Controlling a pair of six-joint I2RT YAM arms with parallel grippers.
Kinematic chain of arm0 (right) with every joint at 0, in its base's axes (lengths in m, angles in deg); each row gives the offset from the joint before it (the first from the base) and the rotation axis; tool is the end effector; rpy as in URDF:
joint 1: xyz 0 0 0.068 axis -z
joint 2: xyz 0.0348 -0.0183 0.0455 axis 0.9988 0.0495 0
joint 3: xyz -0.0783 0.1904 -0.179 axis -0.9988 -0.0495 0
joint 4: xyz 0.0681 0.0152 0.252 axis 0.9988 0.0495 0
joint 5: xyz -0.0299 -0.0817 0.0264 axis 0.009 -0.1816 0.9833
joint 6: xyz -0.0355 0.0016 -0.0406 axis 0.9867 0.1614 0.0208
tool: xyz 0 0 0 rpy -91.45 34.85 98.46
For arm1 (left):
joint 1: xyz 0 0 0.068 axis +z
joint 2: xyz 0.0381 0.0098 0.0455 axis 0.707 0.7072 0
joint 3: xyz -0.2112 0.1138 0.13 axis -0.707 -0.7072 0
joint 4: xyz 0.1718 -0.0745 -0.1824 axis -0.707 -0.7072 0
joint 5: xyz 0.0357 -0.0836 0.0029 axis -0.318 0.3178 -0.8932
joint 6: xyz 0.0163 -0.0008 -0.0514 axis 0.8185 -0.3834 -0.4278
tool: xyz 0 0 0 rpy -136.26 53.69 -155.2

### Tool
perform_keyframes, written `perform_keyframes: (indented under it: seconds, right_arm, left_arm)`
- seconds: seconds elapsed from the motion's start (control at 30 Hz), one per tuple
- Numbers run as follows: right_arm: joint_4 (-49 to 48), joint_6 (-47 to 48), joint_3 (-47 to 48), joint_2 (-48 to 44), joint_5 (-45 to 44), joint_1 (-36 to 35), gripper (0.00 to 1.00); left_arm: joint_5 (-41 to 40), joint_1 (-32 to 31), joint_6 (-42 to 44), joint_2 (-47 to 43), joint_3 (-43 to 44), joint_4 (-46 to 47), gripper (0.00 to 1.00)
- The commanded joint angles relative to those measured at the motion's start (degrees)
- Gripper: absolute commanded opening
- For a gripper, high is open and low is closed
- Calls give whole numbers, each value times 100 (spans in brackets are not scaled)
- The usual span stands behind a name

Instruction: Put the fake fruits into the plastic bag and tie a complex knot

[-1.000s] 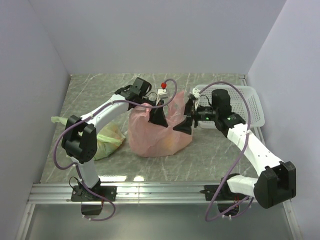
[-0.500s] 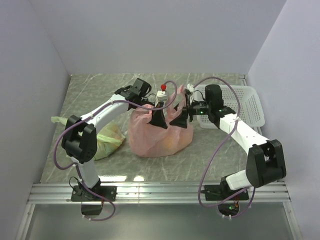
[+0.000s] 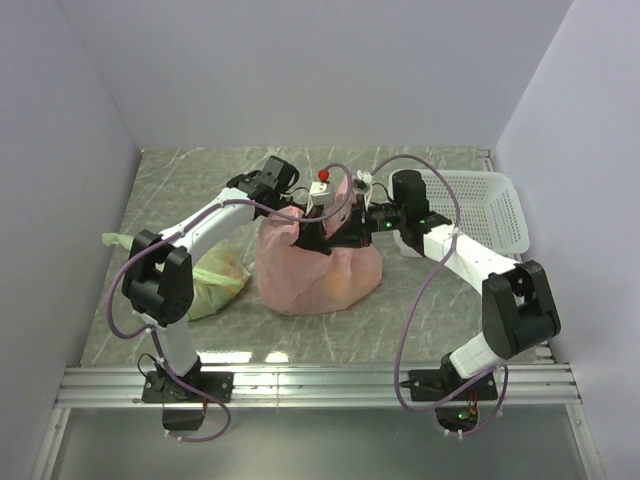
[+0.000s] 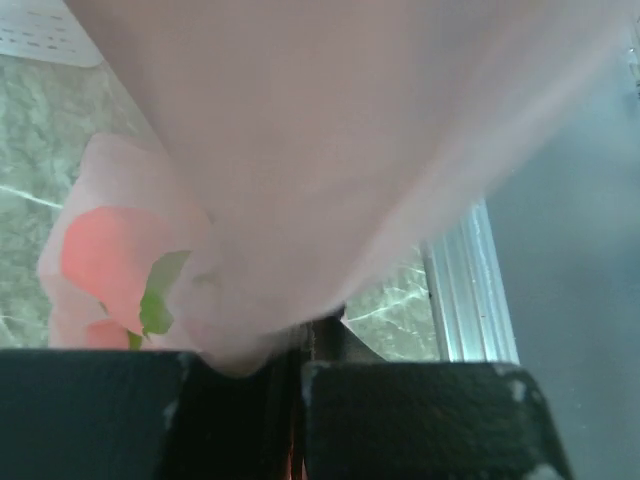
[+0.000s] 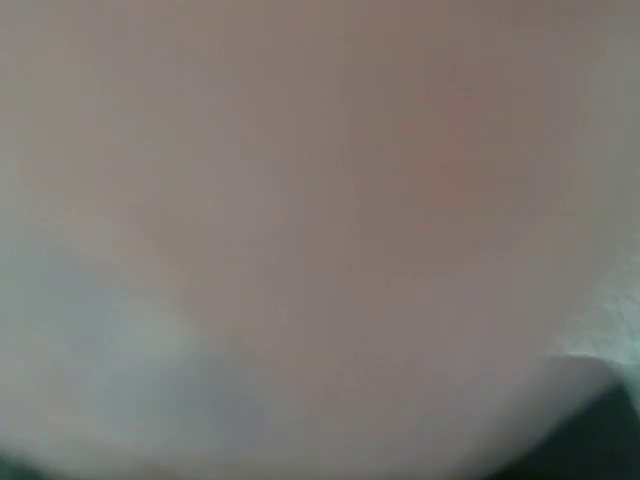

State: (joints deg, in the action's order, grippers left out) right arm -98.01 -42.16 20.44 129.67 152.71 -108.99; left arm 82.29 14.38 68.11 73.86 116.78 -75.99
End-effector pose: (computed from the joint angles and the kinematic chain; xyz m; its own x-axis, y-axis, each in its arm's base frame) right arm 0.2925 0.1529 0.2733 -0.3007 -0.1376 -0.9437 -0.9528 -0.0007 0.3037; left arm 0.3088 -0.2201 0.2782 -0.3011 0.4472 -0.8423 0.9140 -0.1165 -0.3885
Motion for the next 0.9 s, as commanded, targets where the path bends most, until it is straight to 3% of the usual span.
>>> perform_keyframes:
  seconds: [0.0, 0.17, 0.23, 0.33, 0.37, 0.5, 0.53, 0.87]
  right_arm:
    - [-439, -248, 38, 135, -336, 213, 14]
    - [254, 112, 143, 118, -274, 433, 7]
    - [396, 287, 187, 100, -292, 486, 5]
    - [721, 507, 249, 65, -406, 495, 0]
    - [696, 490, 240, 82, -467, 495, 0]
    - [757, 438, 231, 222, -1196, 346, 0]
    - [748, 324, 205, 266, -1449, 285, 0]
    - [449, -116, -112, 741, -2190, 152, 0]
  left_arm:
    - [418, -42, 128, -184, -76, -18, 11]
    - [330, 178, 128, -237, -77, -122, 18]
    - [295, 222, 189, -202, -6, -306, 30]
    - [224, 231, 163, -184, 64, -316, 36]
    - [189, 240, 137, -184, 30, -264, 35]
    - [-13, 240, 22, -52, -102, -131, 10]
    - [-22, 266, 84, 9, -164, -175, 8]
    - [-189, 363, 541, 80, -919, 150, 2]
